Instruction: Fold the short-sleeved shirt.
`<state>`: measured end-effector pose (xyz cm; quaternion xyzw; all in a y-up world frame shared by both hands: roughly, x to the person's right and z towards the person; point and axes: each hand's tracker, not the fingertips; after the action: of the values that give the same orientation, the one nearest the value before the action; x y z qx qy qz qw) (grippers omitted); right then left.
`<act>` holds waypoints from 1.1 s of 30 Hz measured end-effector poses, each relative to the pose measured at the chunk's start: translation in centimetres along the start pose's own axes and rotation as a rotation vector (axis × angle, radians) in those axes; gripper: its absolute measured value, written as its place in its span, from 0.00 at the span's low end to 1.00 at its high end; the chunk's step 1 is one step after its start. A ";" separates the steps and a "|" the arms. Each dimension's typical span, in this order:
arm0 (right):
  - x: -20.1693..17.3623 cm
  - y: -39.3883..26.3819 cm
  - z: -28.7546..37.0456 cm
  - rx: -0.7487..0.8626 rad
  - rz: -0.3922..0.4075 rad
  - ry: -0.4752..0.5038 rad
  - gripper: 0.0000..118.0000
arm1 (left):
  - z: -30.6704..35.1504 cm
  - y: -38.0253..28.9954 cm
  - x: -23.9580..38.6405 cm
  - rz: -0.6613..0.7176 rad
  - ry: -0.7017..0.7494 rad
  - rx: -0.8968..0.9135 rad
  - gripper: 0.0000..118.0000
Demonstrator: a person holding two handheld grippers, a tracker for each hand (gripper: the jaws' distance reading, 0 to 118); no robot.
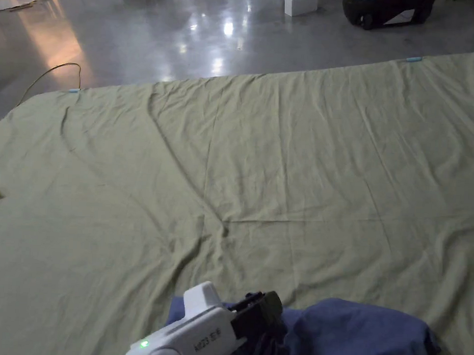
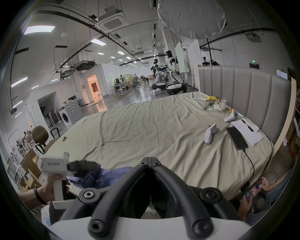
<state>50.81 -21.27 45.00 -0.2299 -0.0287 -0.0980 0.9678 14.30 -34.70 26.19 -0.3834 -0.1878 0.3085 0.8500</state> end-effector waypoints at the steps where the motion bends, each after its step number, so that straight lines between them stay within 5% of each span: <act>1: 0.1 -0.1 0.0 -0.004 -0.003 0.003 0.00 | 1.1 0.6 0.1 0.024 -0.031 0.008 0.70; 5: 0.2 -0.5 0.1 -0.006 -0.018 0.013 0.00 | 5.3 2.9 -0.3 -0.124 0.076 0.192 0.67; 6: 0.2 -0.7 0.0 -0.009 -0.024 0.015 0.00 | 5.3 3.0 -0.6 -0.107 0.091 0.180 0.58; 8: 0.3 -0.9 0.0 -0.014 -0.032 0.015 0.00 | 3.9 2.2 -1.2 -0.074 0.093 0.122 0.09; 9: 0.3 -1.0 0.0 -0.018 -0.035 0.016 0.00 | 2.8 1.3 -1.5 -0.039 0.097 0.081 0.03; 12: 0.3 -1.3 0.5 -0.023 -0.035 0.011 0.00 | -1.3 -2.1 -1.7 0.038 -0.040 -0.096 0.03; 17: 0.6 -1.3 1.1 -0.023 -0.019 -0.013 0.00 | -4.7 -5.7 -0.4 -0.127 0.056 -0.113 0.01; 19: 0.9 -1.3 0.8 -0.025 -0.040 -0.010 0.00 | -4.3 -4.3 -0.1 -0.013 0.055 -0.157 0.01; 21: 1.0 -1.3 0.5 -0.031 -0.066 0.003 0.00 | -2.3 -2.7 0.1 -0.021 0.026 -0.140 0.07; 23: 0.8 -1.3 0.4 -0.027 -0.065 0.009 0.00 | 1.0 -0.8 -0.4 -0.067 -0.014 -0.004 0.40; 25: 0.7 -1.3 0.3 -0.027 -0.055 0.021 0.00 | 4.1 1.4 -2.2 -0.056 -0.021 0.046 0.49; 27: 0.7 -1.4 0.0 -0.033 -0.044 0.035 0.00 | 6.5 3.3 -4.8 -0.015 0.050 0.054 0.87; 30: 0.7 -1.7 -0.1 -0.035 -0.041 0.039 0.00 | 7.7 4.8 -9.6 0.047 0.143 0.079 0.89; 33: 0.7 -1.9 -0.1 -0.043 -0.057 0.048 0.00 | 6.4 4.4 -13.2 0.204 0.024 -0.033 0.81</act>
<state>51.12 -23.10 45.77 -0.2473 -0.0100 -0.1314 0.9599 -0.67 -37.85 25.77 -0.4180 -0.1426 0.3856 0.8101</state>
